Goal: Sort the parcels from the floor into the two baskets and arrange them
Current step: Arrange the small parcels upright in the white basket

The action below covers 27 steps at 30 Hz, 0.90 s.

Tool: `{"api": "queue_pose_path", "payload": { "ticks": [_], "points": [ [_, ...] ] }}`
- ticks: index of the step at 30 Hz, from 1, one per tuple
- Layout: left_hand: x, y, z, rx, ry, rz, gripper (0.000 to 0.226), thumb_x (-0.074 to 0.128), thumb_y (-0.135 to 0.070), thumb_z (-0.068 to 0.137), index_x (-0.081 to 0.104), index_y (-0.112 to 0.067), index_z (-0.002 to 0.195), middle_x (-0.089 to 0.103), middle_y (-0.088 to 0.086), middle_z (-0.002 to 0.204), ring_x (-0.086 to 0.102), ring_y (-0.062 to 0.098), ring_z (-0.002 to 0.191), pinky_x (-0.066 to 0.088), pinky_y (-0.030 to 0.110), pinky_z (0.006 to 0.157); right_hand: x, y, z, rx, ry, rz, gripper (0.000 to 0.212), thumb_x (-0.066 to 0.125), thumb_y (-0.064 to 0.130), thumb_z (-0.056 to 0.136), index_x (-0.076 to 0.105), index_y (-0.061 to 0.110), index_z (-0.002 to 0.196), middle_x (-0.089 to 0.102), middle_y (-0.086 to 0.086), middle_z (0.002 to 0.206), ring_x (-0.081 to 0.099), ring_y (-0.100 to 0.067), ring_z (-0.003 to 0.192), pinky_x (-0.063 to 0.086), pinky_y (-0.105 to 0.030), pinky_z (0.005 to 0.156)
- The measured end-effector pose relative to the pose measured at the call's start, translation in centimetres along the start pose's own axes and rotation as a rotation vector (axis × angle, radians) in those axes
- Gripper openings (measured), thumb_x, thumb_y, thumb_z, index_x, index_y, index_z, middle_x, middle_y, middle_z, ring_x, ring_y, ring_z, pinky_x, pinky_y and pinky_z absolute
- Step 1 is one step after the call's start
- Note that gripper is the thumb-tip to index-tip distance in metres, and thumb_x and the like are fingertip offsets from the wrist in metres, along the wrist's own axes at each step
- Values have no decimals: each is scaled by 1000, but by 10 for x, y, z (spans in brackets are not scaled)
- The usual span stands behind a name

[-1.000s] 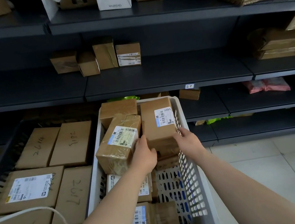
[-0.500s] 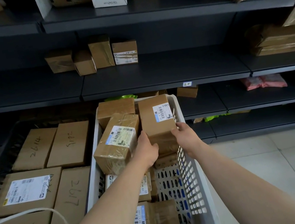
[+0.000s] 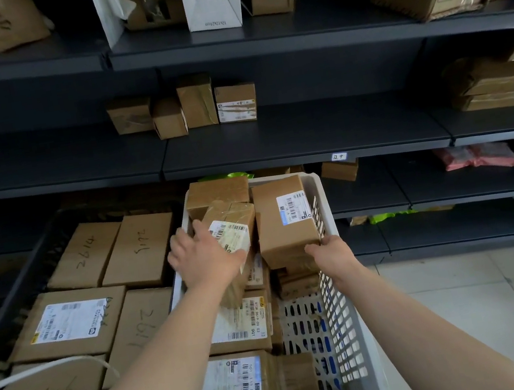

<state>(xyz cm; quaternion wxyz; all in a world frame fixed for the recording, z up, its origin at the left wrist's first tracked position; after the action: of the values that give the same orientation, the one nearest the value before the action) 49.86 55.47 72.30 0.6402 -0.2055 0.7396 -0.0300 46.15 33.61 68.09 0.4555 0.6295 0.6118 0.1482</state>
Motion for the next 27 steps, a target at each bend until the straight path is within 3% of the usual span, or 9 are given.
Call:
{"api": "queue_pose_path", "payload": {
  "ticks": [4, 7, 10, 12, 15, 17, 23, 25, 27],
  "points": [
    [-3, 17, 4, -86, 186, -48, 114, 70, -71, 52, 25, -19, 144, 46, 10, 131, 48, 29, 117, 48, 46, 91, 3, -4, -3, 76, -21, 10, 37, 58, 19, 92, 52, 3, 124, 60, -8, 92, 55, -19, 76, 44, -28, 59],
    [-14, 22, -3, -105, 193, -4, 111, 64, -72, 52, 29, -18, 142, 47, 10, 127, 49, 27, 114, 52, 41, 85, 4, -8, -1, 131, 45, 71, 23, 59, 19, 91, 57, 4, 109, 58, -5, 79, 58, -18, 70, 54, -31, 68],
    [-30, 28, -9, -167, 218, -10, 108, 59, -75, 52, 35, -15, 139, 50, 10, 129, 49, 28, 116, 51, 40, 87, 6, -8, -3, 178, 129, 181, 17, 59, 17, 94, 56, 6, 107, 53, -3, 70, 53, -13, 58, 50, -23, 53],
    [-42, 30, -14, -172, 227, -40, 105, 58, -75, 50, 40, -15, 134, 52, 9, 125, 50, 28, 113, 52, 40, 87, 8, -7, -2, 179, 153, 248, 30, 60, 16, 95, 54, 4, 122, 63, -8, 92, 63, -17, 80, 58, -30, 72],
    [-56, 29, -29, -176, 297, -129, 111, 57, -75, 37, 42, -15, 129, 55, 8, 118, 56, 27, 105, 54, 40, 85, 9, -1, -3, 176, 168, 353, 41, 55, 13, 98, 46, 2, 137, 61, -12, 115, 61, -21, 101, 53, -35, 94],
    [-61, 29, -37, -159, 351, -150, 109, 59, -74, 35, 45, -15, 126, 58, 6, 113, 59, 24, 97, 55, 38, 83, 6, 1, -4, 175, 160, 362, 41, 52, 12, 99, 45, 1, 138, 60, -14, 117, 60, -24, 105, 52, -35, 95],
    [-75, 18, -66, -42, 576, -154, 64, 65, -64, 70, 48, -16, 109, 61, 2, 105, 60, 17, 91, 50, 29, 72, -6, -3, -7, 196, 190, 329, 41, 55, 14, 98, 47, 2, 137, 59, -13, 106, 60, -24, 100, 53, -41, 95],
    [-69, 8, -73, 1, 636, -193, 66, 65, -67, 65, 58, -20, 111, 64, 1, 105, 62, 17, 92, 52, 30, 76, -8, -7, -9, 197, 200, 309, 39, 55, 14, 98, 50, 1, 134, 60, -12, 96, 61, -23, 87, 53, -43, 94],
    [-55, -3, -78, 20, 655, -208, 75, 63, -72, 58, 61, -24, 115, 65, 0, 107, 63, 18, 93, 54, 33, 83, -12, -10, -13, 197, 207, 291, 33, 55, 16, 98, 55, 1, 127, 56, -8, 80, 54, -19, 68, 53, -38, 80]
  ]
}}
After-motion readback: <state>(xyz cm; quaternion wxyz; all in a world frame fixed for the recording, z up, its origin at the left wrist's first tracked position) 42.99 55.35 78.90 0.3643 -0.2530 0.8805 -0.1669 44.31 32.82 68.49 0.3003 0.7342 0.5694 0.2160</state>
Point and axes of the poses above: each hand's wrist, its own z-axis towards the middle knuckle, its own x-axis out of the palm, y = z × x, the point moved 2 cm from there along z, towards the middle knuckle
